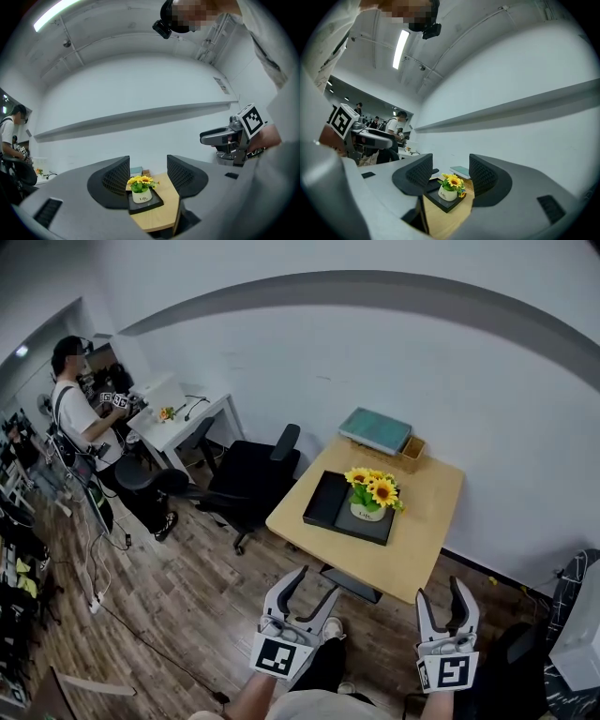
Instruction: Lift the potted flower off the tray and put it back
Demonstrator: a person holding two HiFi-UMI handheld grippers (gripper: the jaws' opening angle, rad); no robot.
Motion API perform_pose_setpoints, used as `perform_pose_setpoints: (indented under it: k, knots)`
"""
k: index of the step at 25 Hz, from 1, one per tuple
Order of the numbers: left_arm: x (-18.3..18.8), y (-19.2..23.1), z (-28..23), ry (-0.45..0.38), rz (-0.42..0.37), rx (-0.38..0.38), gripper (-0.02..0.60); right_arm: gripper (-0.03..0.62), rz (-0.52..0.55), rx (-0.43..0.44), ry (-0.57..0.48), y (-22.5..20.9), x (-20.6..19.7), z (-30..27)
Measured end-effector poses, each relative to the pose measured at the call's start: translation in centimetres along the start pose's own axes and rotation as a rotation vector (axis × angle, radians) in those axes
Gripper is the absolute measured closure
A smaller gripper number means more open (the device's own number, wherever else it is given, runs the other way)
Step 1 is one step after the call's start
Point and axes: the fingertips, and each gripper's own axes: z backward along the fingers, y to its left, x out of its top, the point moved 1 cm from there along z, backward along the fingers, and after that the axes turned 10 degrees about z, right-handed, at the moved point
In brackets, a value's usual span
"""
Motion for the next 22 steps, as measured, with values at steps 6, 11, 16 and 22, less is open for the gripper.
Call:
perform_pose_setpoints:
  k: [6, 11, 16, 22]
  knots:
    - [-0.3, 0.8, -2.5, 0.007, -0.008, -0.025, 0.344, 0.350, -0.001, -0.007, 0.018, -0.8, -1.1, -2.1]
    - [-0.5, 2.5, -5.1, 0.016, -0.001, -0.034, 0.344, 0.350, -0.003, -0.002, 0.030, -1.3, -1.9, -5.1]
    - [-1.1, 4.6, -8.4, 0.032, 0.005, -0.049, 0.344, 0.350, -0.003, 0.004, 0.043, -2.0, -3.0, -8.8]
    - [-1.1, 7.7, -12.6, 0.042, 0.020, -0.067, 0.344, 0.350, 0.006, 0.000, 0.061, -2.9, -3.6, -13.6]
